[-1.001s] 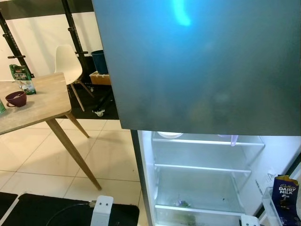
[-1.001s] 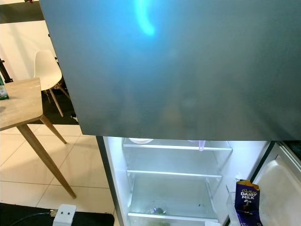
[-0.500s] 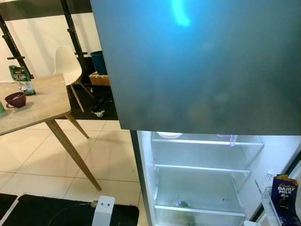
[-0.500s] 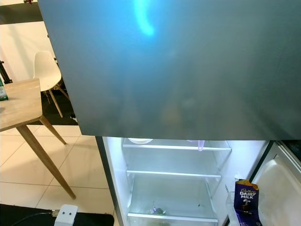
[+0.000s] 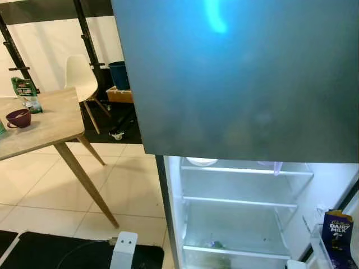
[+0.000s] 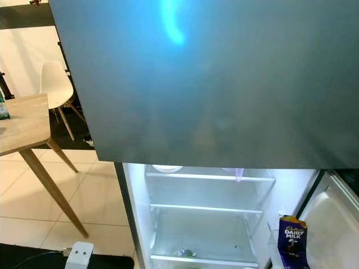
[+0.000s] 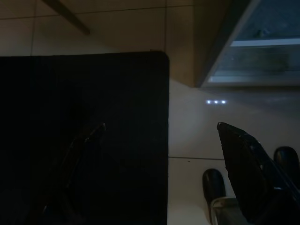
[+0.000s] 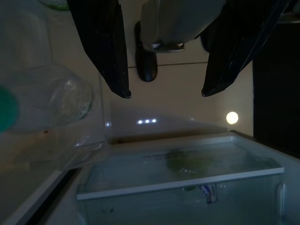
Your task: Restocking fridge
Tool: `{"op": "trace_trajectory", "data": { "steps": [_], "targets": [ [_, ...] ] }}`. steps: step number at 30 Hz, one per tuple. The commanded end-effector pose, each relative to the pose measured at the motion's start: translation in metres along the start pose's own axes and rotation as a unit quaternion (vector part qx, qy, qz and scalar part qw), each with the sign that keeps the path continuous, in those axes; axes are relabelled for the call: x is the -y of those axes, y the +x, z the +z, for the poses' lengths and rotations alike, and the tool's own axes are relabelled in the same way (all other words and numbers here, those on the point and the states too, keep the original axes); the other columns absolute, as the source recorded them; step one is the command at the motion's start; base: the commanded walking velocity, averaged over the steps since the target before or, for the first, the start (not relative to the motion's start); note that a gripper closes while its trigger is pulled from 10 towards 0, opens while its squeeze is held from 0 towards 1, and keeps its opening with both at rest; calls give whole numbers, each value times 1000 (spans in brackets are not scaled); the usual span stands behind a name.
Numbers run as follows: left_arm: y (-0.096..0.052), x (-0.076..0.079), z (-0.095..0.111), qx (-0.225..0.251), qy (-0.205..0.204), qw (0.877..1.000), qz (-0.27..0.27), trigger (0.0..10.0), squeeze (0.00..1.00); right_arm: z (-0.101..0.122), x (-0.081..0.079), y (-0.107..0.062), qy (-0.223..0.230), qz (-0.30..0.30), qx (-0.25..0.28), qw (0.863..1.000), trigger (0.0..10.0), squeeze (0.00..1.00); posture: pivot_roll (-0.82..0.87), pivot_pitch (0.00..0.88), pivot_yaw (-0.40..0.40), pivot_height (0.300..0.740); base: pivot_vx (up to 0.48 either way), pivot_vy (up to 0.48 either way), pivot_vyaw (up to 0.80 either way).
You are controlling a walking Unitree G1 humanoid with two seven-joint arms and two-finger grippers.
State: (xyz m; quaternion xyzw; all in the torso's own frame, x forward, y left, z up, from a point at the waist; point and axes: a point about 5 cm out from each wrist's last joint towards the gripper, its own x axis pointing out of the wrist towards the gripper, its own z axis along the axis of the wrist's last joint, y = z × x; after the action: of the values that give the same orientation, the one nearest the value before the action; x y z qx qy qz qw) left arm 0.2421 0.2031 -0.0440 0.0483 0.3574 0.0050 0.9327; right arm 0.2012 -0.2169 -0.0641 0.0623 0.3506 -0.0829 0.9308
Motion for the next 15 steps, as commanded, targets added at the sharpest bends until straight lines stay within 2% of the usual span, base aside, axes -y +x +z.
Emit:
{"op": "trace_trajectory", "data": {
  "steps": [1,4,6,8,11,14,15],
  "targets": [
    [-2,0,-7,-11,-19,1000,6,10000,0,-4,-2,-1,-10,7,-7,1000,10000,0,-97,75,60,721,0,0,0],
    [-1,7,-8,-13,15,1000,-19,10000,0,-2,3,-1,14,2,0,1000,10000,0,-94,75,37,721,0,0,0],
    [-2,6,-9,-15,17,1000,-13,10000,0,-3,3,-1,10,4,-4,1000,10000,0,-92,80,44,721,0,0,0],
    [-2,5,-9,-12,0,1000,-11,10000,0,-4,1,-1,-1,12,-11,1000,10000,0,-106,95,54,721,0,0,0],
    [-3,6,-11,-16,19,1000,-18,10000,0,-6,-1,-1,20,13,-16,1000,10000,0,-96,96,39,721,0,0,0],
    [-3,2,-13,-22,8,1000,3,10000,0,-11,-3,-2,5,18,-32,999,10000,0,-96,96,39,721,0,0,0],
    [-3,-1,-13,-22,-1,1000,8,10000,0,-14,-4,-3,-2,22,-39,999,10000,0,-100,112,64,721,0,0,0]
  ]
}}
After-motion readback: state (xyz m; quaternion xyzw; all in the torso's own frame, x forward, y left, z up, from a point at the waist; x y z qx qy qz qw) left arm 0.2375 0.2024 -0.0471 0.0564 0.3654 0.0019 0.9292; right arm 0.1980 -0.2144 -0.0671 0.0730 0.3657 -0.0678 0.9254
